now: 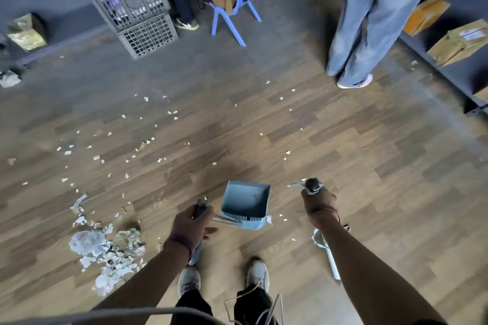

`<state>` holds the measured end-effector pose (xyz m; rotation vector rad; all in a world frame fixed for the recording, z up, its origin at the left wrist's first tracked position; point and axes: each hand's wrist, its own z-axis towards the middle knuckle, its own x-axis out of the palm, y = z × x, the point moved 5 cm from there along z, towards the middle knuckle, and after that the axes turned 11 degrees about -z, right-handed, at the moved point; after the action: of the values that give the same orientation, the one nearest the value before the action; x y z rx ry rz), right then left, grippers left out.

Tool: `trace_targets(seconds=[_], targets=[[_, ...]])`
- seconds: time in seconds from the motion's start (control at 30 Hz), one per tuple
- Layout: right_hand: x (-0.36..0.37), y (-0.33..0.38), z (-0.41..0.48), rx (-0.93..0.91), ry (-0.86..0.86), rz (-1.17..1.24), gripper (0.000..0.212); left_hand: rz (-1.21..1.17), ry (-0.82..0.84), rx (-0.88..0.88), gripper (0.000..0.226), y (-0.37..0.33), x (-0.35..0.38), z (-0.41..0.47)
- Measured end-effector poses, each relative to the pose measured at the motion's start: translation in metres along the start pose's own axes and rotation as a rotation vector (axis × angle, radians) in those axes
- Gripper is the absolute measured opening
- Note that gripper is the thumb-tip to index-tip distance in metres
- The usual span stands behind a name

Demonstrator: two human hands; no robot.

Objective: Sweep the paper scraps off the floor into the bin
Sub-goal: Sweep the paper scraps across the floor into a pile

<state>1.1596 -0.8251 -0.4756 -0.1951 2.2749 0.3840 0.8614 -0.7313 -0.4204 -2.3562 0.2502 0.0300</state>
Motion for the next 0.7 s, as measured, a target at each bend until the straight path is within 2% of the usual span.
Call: trace_targets(seconds=[0.17, 0.33, 0.43, 0.6, 0.7], targets=[[0.027, 0.030, -0.011, 0.005, 0.020, 0.026, 0.023, 0.003, -0.038, 0.005, 0.004, 0.005, -0.040, 0.020], [0.083, 0.085, -0.055, 0.010, 0.029, -0.003, 0.038, 0.001, -0.057, -0.009, 0.011, 0.008, -0.107, 0.045], [0.125, 0.136, -0.094, -0.068, 0.053, -0.064, 0.038, -0.028, -0.072, -0.026, 0.014, 0.006, -0.159, 0.062], [0.202, 0.241, -0.178, -0.195, 0.134, -0.097, 0.046, -0.073, -0.103, -0.041, 0.001, -0.001, -0.258, 0.078], [0.241, 0.304, -0.226, -0.279, 0.188, -0.110, 0.038, -0.103, -0.147, -0.022, 0.005, -0.007, -0.317, 0.082]])
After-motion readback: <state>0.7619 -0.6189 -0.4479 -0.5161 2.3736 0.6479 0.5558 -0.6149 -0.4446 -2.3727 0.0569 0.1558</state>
